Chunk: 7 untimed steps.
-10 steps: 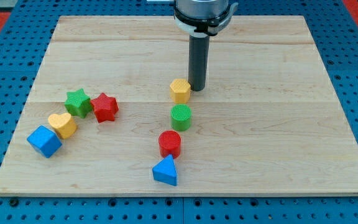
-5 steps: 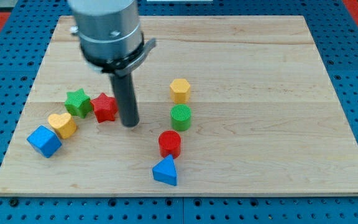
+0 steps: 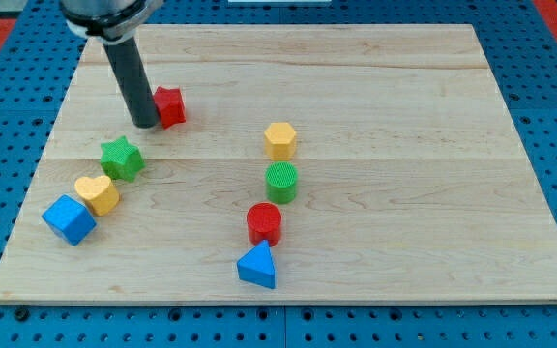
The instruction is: Place red star to the top of yellow hexagon
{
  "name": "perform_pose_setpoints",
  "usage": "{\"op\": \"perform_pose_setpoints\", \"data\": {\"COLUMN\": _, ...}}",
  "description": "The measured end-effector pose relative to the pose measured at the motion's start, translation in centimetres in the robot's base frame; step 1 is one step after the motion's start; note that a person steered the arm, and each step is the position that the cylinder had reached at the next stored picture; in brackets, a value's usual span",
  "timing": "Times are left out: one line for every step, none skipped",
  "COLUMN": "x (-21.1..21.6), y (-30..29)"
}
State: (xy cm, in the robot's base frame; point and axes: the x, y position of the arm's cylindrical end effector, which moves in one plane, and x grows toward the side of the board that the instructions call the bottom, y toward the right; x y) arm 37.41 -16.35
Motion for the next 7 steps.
{"op": "perform_pose_setpoints", "data": {"x": -1.3, "y": 0.7}}
{"op": "perform_pose_setpoints", "data": {"x": -4.8, "y": -0.3}}
{"op": "perform_pose_setpoints", "data": {"x": -5.4, "y": 3.4}}
{"op": "perform_pose_setpoints", "data": {"x": -4.2, "y": 5.7}}
{"op": "perform_pose_setpoints", "data": {"x": -2.6, "y": 7.8}}
{"op": "perform_pose_setpoints", "data": {"x": -1.6, "y": 10.3}}
{"op": "perform_pose_setpoints", "data": {"x": -1.0, "y": 13.3}}
